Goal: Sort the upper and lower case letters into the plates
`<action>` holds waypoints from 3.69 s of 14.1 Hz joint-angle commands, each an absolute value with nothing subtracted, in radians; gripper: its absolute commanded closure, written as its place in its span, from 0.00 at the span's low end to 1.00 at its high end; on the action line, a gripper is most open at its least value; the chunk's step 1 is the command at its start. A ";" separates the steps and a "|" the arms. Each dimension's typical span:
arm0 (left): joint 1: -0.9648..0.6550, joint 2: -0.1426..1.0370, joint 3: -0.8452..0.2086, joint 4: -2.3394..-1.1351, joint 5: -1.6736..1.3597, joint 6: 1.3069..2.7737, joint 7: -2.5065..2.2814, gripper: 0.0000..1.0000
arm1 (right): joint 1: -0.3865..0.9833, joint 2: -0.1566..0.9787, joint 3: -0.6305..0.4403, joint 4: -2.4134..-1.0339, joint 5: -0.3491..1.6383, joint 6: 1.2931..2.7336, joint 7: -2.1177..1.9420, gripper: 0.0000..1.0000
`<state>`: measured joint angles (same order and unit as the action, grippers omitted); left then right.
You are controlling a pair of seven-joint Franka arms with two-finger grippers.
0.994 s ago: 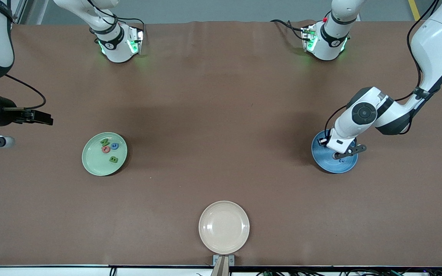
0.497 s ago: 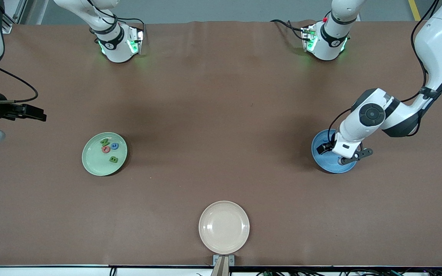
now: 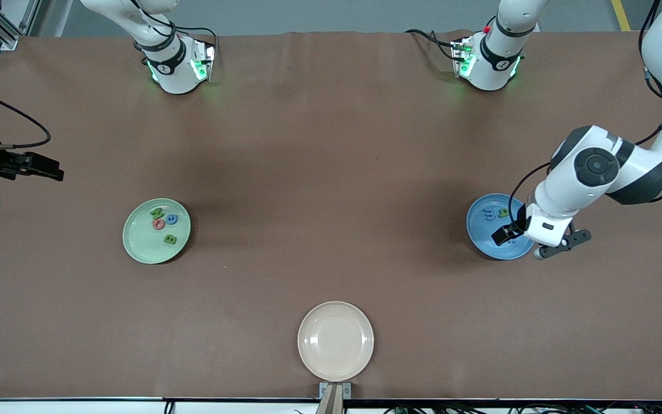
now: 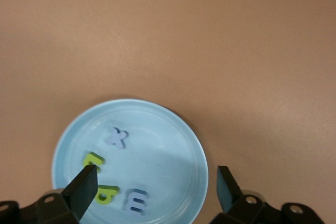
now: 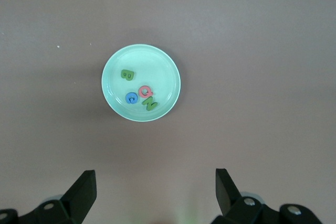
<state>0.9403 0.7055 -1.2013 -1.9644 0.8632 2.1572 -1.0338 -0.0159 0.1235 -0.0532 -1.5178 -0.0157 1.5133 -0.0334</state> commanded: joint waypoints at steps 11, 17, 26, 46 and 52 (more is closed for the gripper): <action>0.914 0.640 -1.203 -1.895 0.720 2.067 -0.851 0.01 | -0.038 0.115 -0.037 -1.434 0.005 1.430 -0.032 0.00; 0.564 0.404 -0.779 -1.812 0.160 2.029 -0.438 0.01 | -0.035 0.095 -0.037 -1.491 -0.006 1.425 -0.041 0.00; 0.103 0.322 -0.200 -1.747 -0.210 1.915 -0.117 0.01 | -0.011 -0.067 -0.037 -1.605 -0.011 1.443 -0.040 0.00; 0.008 -0.034 -0.015 -1.683 -0.025 1.772 -0.020 0.00 | -0.017 -0.132 -0.046 -1.586 0.049 1.384 -0.040 0.00; 0.011 -0.021 -0.012 -1.575 -0.021 1.680 -0.021 0.00 | -0.009 -0.126 -0.040 -1.537 0.043 1.376 -0.041 0.00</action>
